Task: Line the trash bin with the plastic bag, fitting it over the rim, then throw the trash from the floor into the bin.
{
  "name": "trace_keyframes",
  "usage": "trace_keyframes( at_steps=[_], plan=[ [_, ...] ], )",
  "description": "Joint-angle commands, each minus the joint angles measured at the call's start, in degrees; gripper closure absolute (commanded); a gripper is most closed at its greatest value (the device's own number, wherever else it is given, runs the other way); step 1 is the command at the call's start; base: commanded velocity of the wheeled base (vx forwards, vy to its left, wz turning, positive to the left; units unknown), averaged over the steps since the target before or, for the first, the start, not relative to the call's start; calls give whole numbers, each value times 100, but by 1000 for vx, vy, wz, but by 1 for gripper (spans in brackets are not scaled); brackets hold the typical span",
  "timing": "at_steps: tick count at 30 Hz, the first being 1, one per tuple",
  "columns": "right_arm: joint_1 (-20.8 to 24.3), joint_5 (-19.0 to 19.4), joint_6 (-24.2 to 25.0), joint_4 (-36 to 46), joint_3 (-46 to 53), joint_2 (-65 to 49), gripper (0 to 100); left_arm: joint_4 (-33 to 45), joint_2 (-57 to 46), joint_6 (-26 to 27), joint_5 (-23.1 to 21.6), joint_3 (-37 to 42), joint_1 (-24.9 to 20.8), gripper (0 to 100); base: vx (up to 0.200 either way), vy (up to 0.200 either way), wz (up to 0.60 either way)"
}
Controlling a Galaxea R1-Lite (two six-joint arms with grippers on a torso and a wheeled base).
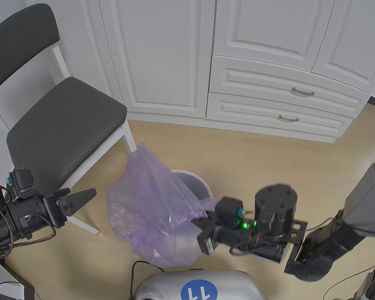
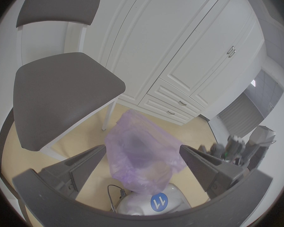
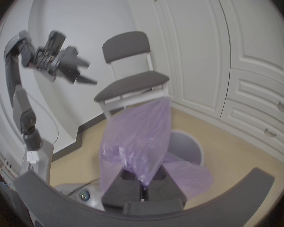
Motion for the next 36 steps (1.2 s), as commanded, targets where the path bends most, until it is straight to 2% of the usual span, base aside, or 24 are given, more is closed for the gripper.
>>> trace_keyframes(
  at_steps=[1,10,14,24,28,30,36],
  plan=[
    [-633,255,-87,1376,-1759,-871,100,-7,22,-1,-16,-5,-3,0,0,0,0],
    [-861,326,-166,1622,-2673,-634,100,-42,22,-1,-16,12,6,0,0,0,0],
    [-923,493,-201,1622,-2813,-608,100,-42,22,-1,-16,21,6,0,0,0,0],
    [-940,528,-245,1842,-3095,-599,100,-51,22,-1,-16,21,6,0,0,0,0],
    [-852,528,-377,1763,-2515,-652,100,-51,22,-1,-16,30,14,0,0,0,0],
    [-721,537,-500,1561,-1926,-722,100,-60,22,-1,-16,38,14,0,0,0,0],
    [-360,519,-491,409,-774,-423,100,-60,14,7,-16,47,6,0,0,0,0]
  ],
)
